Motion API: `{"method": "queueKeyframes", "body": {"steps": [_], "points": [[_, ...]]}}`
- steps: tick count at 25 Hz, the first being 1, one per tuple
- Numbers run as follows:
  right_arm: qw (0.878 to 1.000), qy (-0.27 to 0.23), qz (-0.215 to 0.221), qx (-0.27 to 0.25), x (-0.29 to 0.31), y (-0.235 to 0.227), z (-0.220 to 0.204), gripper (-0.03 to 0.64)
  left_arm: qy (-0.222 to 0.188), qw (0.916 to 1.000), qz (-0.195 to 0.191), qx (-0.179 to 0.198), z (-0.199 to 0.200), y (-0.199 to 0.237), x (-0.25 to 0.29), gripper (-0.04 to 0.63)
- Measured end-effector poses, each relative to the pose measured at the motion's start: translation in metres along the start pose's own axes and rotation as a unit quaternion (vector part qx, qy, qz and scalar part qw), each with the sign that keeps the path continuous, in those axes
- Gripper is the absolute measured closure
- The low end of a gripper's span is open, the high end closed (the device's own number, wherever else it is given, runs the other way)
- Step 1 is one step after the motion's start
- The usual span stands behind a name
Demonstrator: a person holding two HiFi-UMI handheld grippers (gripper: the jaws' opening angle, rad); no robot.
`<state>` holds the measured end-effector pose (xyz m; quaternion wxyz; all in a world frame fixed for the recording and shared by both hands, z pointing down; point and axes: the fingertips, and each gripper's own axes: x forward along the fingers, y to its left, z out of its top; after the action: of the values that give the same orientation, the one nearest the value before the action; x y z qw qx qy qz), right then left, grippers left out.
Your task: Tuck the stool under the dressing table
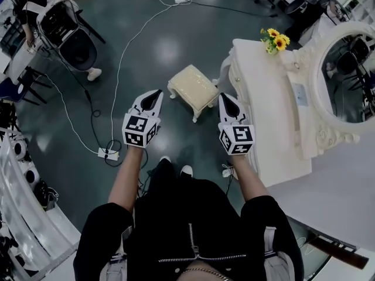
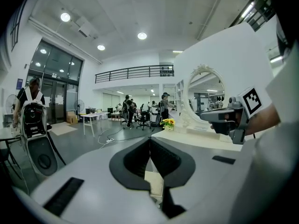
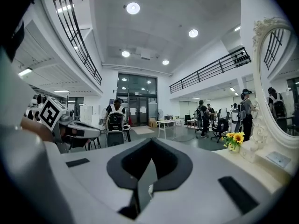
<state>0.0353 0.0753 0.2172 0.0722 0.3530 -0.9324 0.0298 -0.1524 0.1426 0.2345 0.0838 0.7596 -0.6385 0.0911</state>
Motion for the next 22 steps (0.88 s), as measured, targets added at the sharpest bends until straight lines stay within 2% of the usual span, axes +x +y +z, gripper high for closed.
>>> {"method": "queueKeyframes", "body": {"steps": [5,11,19,22], "points": [[1.000,-0.001,-0.017,-0.002,0.037,-0.015,0.003,0.614,-0.006,0.9998,-0.021,0.005,0.008,0.023,0.042,0.574],[0.998,-0.003,-0.070,0.006,0.087,-0.046,0.006,0.614,-0.003,0.9974,-0.070,0.017,0.019,0.059,0.113,0.574],[0.991,0.009,-0.134,0.011,0.147,-0.083,0.013,0.614,0.003,0.9894,-0.142,0.028,0.038,0.098,0.206,0.574],[0.989,0.011,-0.148,0.010,0.165,-0.085,0.015,0.614,0.009,0.9859,-0.163,0.036,0.037,0.112,0.223,0.574]]}}
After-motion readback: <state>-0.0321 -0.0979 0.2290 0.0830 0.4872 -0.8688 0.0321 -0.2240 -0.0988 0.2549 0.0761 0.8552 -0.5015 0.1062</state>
